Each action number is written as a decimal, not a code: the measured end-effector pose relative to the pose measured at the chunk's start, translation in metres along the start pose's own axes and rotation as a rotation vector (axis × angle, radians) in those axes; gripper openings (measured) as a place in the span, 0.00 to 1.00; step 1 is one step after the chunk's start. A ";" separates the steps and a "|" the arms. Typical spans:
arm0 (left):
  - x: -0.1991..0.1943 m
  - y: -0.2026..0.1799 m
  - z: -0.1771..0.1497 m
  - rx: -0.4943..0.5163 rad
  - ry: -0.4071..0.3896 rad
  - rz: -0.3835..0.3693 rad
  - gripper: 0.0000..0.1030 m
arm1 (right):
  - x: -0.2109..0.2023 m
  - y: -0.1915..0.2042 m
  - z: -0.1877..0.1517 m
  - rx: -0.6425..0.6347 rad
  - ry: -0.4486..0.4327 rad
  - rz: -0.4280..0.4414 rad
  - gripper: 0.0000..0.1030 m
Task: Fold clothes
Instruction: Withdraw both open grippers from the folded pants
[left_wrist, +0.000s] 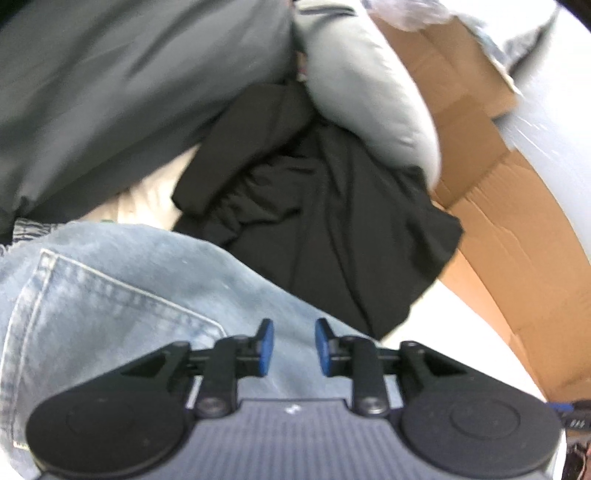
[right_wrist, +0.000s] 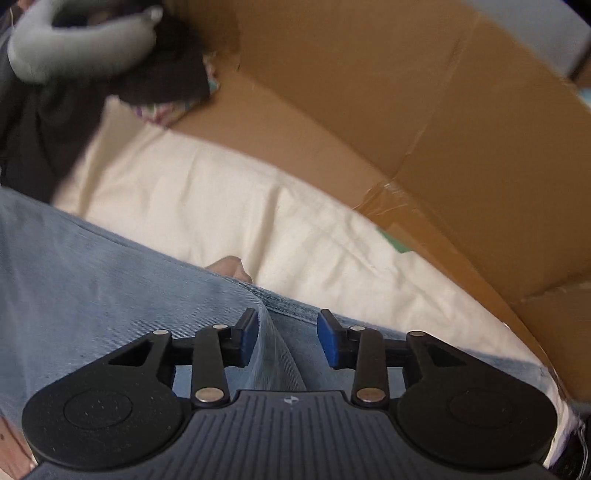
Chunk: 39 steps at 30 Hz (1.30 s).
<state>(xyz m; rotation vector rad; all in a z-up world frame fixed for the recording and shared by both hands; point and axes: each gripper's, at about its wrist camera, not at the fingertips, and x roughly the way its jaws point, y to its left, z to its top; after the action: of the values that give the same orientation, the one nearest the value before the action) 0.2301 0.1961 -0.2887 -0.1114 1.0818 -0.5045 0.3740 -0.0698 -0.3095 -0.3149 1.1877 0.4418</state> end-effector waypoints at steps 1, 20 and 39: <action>-0.002 -0.003 -0.002 0.012 0.005 -0.006 0.37 | -0.008 -0.004 -0.003 0.017 -0.016 0.000 0.42; -0.030 -0.132 -0.060 0.322 0.134 -0.074 0.53 | -0.115 -0.046 -0.151 0.085 -0.275 0.044 0.42; -0.001 -0.285 -0.113 0.554 0.315 -0.031 0.56 | -0.097 -0.067 -0.253 0.131 -0.376 0.097 0.43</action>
<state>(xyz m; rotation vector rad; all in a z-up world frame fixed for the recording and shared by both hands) 0.0349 -0.0372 -0.2479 0.4519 1.2088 -0.8523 0.1703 -0.2609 -0.3061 -0.0558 0.8606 0.4816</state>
